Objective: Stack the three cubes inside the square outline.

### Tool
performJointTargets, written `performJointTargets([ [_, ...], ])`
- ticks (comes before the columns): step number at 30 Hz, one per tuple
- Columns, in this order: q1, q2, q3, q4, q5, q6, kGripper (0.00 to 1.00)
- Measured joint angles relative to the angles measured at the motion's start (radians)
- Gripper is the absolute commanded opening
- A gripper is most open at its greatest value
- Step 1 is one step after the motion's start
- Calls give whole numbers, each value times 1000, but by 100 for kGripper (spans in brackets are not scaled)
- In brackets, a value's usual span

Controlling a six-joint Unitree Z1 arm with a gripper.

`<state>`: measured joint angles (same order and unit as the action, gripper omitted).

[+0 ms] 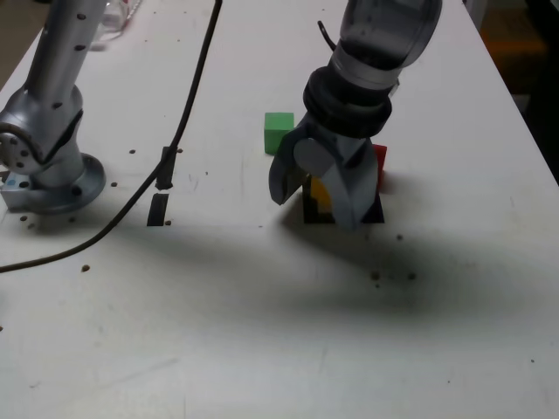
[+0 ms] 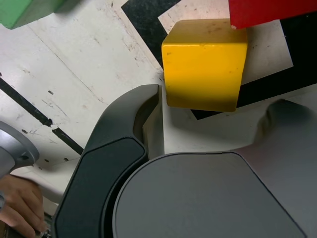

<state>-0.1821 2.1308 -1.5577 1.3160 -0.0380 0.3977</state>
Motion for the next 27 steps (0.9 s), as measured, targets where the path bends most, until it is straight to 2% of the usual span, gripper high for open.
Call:
performJointTargets([
  [19,0,5,-4,21,-2,0,19],
  [27,0,0,-7,21,28,-9,19],
])
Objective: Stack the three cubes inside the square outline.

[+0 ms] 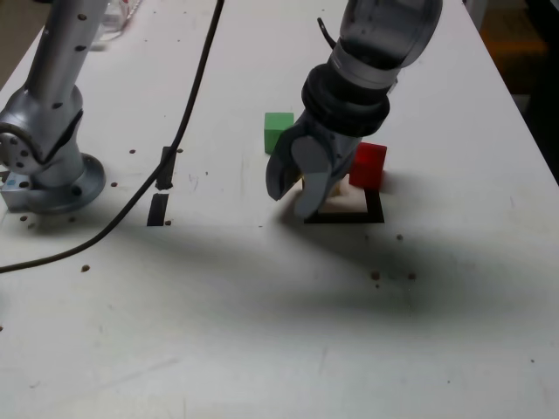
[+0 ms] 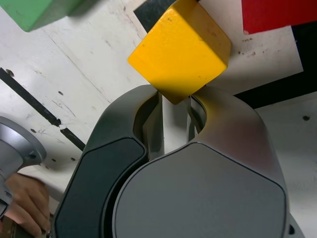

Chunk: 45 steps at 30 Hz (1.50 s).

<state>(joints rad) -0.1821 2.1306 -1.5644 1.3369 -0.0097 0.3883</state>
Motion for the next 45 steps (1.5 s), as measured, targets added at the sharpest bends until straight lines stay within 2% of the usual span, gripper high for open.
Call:
performJointTargets([
  [4,10,-25,2,10,18,-2,19],
  [8,89,-49,7,33,38,23,19],
  [19,111,-144,27,25,33,34,21],
  [25,79,-194,22,1,32,34,23],
  [29,55,-221,1,-38,1,27,39],
  [30,55,-220,1,-41,-5,24,45],
  [32,55,-216,-1,-45,-22,15,63],
  [35,54,-199,-19,-56,-17,14,77],
  [38,54,-186,-31,-95,-3,14,82],
  [45,83,-133,-67,-135,-14,10,89],
])
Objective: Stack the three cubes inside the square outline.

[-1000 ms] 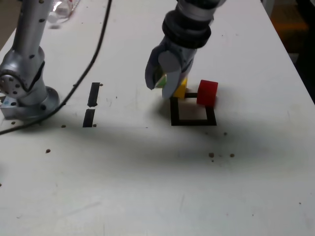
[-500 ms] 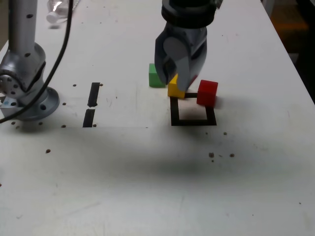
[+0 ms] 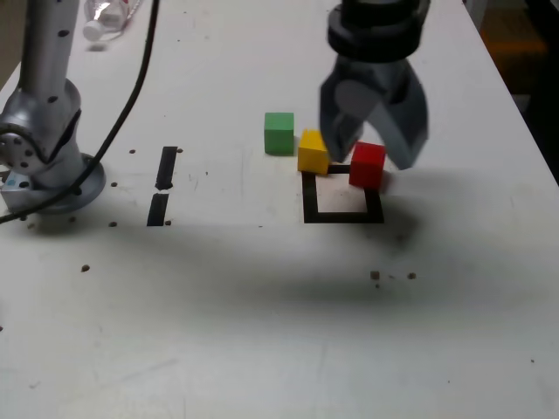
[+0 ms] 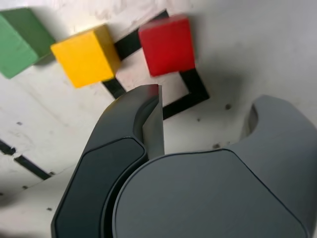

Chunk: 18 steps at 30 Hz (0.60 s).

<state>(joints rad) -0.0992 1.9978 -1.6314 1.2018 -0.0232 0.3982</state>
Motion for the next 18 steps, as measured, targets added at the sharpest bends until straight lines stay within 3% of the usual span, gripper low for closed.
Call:
performJointTargets([
  [5,45,46,0,8,3,-6,96],
  [18,71,97,3,22,5,-24,96],
])
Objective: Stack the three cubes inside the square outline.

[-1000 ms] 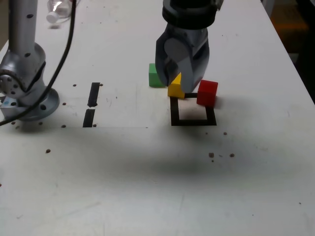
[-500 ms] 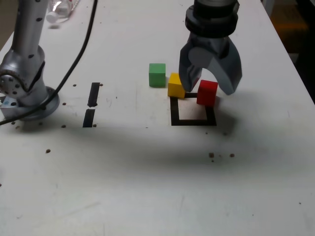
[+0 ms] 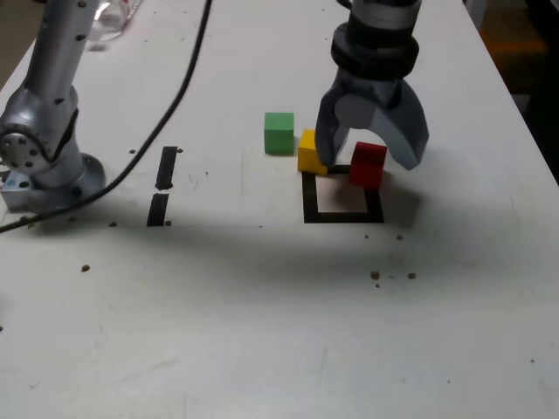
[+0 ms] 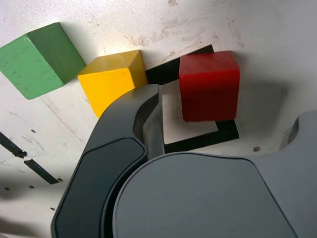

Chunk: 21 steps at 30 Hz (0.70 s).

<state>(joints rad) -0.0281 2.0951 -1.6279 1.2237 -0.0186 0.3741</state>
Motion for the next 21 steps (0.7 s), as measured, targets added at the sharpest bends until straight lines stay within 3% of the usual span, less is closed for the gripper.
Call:
performJointTargets([
  [8,4,47,-28,-5,-19,-1,95],
  [13,18,73,-44,-4,-31,-1,88],
  [19,54,97,-37,10,-79,7,64],
  [21,60,97,-33,10,-85,8,50],
])
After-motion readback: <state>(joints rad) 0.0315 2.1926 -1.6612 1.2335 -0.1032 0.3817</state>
